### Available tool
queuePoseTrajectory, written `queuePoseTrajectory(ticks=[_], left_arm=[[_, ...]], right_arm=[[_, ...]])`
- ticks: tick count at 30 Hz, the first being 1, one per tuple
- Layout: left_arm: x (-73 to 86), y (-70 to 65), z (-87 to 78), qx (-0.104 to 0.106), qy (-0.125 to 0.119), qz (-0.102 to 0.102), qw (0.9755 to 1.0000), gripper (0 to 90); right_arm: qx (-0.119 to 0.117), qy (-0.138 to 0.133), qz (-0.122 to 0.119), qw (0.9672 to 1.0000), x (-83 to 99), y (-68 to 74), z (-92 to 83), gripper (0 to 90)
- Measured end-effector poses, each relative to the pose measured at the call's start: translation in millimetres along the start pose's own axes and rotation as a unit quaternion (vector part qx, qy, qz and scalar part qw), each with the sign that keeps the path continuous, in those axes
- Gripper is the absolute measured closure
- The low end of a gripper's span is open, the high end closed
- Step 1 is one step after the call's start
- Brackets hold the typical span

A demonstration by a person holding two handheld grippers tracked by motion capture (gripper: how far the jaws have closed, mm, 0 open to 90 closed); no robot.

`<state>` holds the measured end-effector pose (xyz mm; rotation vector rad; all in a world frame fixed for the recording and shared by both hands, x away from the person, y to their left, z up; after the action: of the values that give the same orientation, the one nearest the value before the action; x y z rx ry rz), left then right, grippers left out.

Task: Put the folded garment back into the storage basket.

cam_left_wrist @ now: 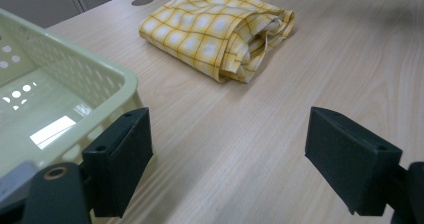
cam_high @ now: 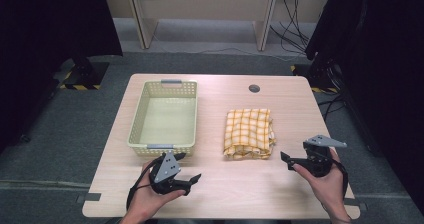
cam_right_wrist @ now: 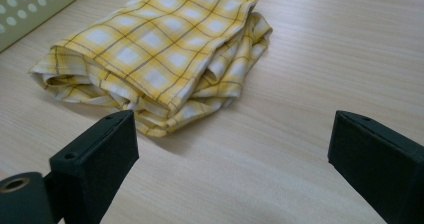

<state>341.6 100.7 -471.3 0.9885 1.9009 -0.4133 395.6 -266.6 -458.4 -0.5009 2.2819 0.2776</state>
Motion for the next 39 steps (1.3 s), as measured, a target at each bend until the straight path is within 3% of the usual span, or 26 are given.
queuePoseTrajectory(ticks=[18,23,33,39], left_arm=[[-28.4,-11.2,55.8,0.041,0.027,0.037,0.9981,18.4],[-33.4,-14.3,76.0,0.054,0.036,0.033,0.9974,18.7],[-47.0,-5.5,102.6,0.031,0.049,0.033,0.9978,19.9],[-47.7,-3.2,120.9,0.026,0.064,0.042,0.9967,23.8]], right_arm=[[-0.008,0.015,-0.003,0.9999,-35.7,-0.8,33.2,6.9],[-0.013,0.021,0.004,0.9997,-47.9,-5.3,47.2,7.1],[-0.018,0.047,0.019,0.9986,-68.9,-17.4,81.8,7.6],[-0.017,0.054,0.023,0.9981,-80.9,-25.2,97.9,8.0]])
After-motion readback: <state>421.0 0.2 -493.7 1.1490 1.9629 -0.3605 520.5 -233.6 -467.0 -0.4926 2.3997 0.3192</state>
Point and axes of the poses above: each handheld gripper's, and its own axes: z roughly forward along the jaws, x roughly out of its underside, y roughly to its left, the point moved 6 cm from there along z, roughly forward along the jaws, and after that the axes turned 5 degrees about y, right-handed, at the moved point
